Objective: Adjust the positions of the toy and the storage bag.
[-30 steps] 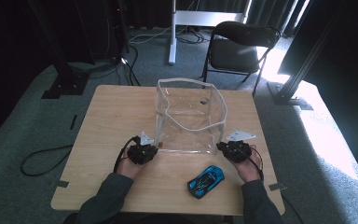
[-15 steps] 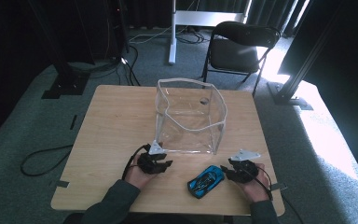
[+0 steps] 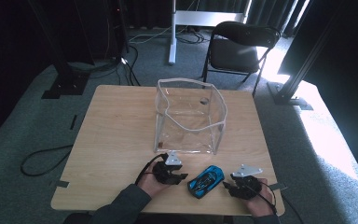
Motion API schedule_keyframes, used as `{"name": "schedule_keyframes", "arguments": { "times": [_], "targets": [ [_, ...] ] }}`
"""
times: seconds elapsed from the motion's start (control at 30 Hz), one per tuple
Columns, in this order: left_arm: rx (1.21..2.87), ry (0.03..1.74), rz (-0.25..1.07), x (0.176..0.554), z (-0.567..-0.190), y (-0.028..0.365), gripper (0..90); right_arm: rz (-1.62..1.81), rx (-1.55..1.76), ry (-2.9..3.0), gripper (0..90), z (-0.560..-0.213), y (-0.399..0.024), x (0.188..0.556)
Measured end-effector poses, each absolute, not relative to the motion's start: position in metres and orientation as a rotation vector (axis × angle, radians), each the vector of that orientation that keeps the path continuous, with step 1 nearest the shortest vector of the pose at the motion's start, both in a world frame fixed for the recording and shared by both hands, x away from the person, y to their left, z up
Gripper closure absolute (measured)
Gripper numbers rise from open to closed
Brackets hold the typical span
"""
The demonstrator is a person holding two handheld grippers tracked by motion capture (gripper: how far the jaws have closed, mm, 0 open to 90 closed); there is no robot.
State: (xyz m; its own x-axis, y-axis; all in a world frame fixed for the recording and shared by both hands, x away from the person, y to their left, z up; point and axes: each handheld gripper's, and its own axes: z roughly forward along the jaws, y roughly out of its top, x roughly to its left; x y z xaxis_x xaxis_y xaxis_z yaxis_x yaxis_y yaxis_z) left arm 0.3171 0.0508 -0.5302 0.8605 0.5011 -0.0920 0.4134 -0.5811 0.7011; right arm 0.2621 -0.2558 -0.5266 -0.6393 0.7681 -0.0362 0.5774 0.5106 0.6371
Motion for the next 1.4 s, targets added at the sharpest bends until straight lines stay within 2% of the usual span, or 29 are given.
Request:
{"name": "schedule_keyframes", "arguments": {
  "times": [0.3,0.9,1.1,1.23,1.27,1.4],
  "targets": [
    [2.288,0.623,0.109,0.312,-0.535,0.040,55.6,0.839,1.133,2.439,52.6,-0.531,-0.253,0.272],
    [2.260,0.527,0.026,0.294,-0.528,0.021,68.1,0.742,1.073,2.407,55.3,-0.528,-0.225,0.317],
    [2.318,0.524,0.050,0.294,-0.530,0.023,61.9,0.736,1.081,2.409,54.1,-0.528,-0.218,0.325],
    [2.345,0.478,0.011,0.288,-0.535,0.022,63.0,0.766,1.089,2.417,52.3,-0.529,-0.222,0.322],
    [2.350,0.470,0.023,0.288,-0.534,0.020,66.4,0.767,1.090,2.416,53.2,-0.529,-0.221,0.323],
    [2.338,0.455,-0.038,0.289,-0.536,0.014,67.9,0.736,1.088,2.423,57.8,-0.527,-0.214,0.325]
  ]
}}
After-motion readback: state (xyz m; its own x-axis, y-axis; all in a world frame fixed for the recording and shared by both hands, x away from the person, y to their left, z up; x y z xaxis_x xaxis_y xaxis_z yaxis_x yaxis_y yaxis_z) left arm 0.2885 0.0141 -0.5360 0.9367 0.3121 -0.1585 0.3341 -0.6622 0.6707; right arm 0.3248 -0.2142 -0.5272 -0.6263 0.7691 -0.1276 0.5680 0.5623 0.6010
